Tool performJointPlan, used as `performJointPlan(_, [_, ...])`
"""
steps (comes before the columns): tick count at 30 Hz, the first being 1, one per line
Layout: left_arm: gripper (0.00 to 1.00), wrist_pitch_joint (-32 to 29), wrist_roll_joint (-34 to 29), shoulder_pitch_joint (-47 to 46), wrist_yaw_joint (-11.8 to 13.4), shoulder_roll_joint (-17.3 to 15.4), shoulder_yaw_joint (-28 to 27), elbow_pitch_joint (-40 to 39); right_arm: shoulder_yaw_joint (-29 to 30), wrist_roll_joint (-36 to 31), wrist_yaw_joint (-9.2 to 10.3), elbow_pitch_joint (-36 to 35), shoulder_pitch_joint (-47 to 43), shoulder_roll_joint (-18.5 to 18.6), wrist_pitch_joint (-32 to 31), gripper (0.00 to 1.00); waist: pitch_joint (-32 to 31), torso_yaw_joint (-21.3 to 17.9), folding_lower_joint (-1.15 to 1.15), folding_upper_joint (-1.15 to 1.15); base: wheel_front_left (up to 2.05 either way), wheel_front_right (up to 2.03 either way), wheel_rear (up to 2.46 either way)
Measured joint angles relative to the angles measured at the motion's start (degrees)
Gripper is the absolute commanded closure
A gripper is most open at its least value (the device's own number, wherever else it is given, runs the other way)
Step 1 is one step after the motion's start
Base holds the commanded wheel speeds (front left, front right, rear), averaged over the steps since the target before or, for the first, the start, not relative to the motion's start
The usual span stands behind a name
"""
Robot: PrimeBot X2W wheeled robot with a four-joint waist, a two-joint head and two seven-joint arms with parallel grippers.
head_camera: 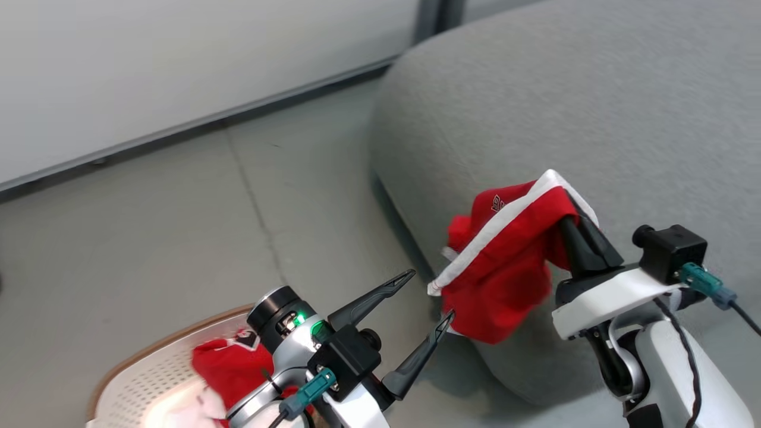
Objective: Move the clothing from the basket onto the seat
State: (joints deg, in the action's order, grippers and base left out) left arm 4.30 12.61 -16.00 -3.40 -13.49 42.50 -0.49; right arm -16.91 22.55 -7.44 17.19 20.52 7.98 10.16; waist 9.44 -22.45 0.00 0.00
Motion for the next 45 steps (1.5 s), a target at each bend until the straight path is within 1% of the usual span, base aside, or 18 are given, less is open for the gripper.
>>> performJointPlan(4, [0.00,-0.87,-0.20,-1.13,-0.55,-0.38,0.70,-0.48,2.59,0.07,0.00,1.02,-0.03,-0.33,1.07,1.00,1.87,-4.66,0.00,0.00,0.00,0.00,0.00])
performJointPlan(5, [0.00,-1.36,-0.27,-1.27,-0.67,-0.58,1.11,-0.57,3.68,0.09,0.00,1.66,-0.05,-0.55,1.56,1.00,2.78,-6.78,0.00,0.00,0.00,0.00,0.00])
performJointPlan(7, [0.00,-2.03,-0.26,-2.21,-1.26,-0.59,2.00,-0.57,5.39,0.09,-0.02,1.82,-0.35,-0.73,2.18,1.00,3.82,-8.44,0.00,0.00,0.00,0.00,0.00])
performJointPlan(10, [0.00,-2.35,-0.09,-3.36,-2.12,-0.65,3.15,-0.34,7.51,0.08,-0.02,1.86,-1.13,-1.00,2.79,1.00,5.58,-9.69,0.00,0.00,0.00,0.00,0.00])
performJointPlan(15, [0.00,-2.61,0.35,-4.65,-2.63,-0.82,4.14,0.20,9.51,-0.01,-0.03,1.71,-1.05,-1.70,3.27,1.00,6.86,-10.45,0.00,0.00,0.00,0.00,0.00])
performJointPlan(17, [0.00,-2.77,0.63,-4.98,-2.67,-0.96,4.23,0.37,10.33,0.00,-0.02,1.76,-0.12,-1.81,3.34,1.00,7.15,-10.46,0.00,0.00,0.00,0.00,0.00])
performJointPlan(20, [0.00,-3.02,1.02,-5.71,-2.58,-0.99,3.79,0.29,11.14,0.10,-0.03,2.16,3.72,-1.37,3.44,1.00,7.65,-10.43,0.00,0.00,0.00,0.00,0.00])
performJointPlan(24, [0.00,-3.02,0.85,-6.79,-1.01,-1.18,2.40,-0.59,12.65,1.11,-0.04,4.47,10.78,-0.11,3.30,1.00,8.43,-10.36,0.00,0.00,0.00,0.00,0.00])
performJointPlan(27, [0.00,-3.23,0.55,-7.95,-0.44,-1.53,1.60,-1.34,13.45,2.97,-0.04,7.80,17.26,1.21,3.22,1.00,9.18,-10.06,0.00,0.00,0.00,0.00,0.00])
performJointPlan(37, [0.00,-4.26,-0.77,-12.00,-0.22,-1.57,1.49,-2.98,16.62,6.21,-0.04,20.07,33.98,7.69,4.44,1.00,13.15,-5.09,0.00,0.00,0.00,0.00,0.00])
performJointPlan(41, [0.00,-4.63,-1.37,-13.58,0.03,-1.60,1.25,-3.53,17.61,6.26,-0.04,23.45,37.57,10.47,4.72,1.00,15.71,-2.94,0.00,0.00,0.00,0.00,0.00])
performJointPlan(45, [0.00,-5.24,-2.16,-15.73,0.20,-1.74,1.01,-4.47,20.61,5.67,-0.04,24.72,38.98,13.08,4.83,1.00,18.89,-0.74,0.00,0.00,0.00,0.00,0.00])
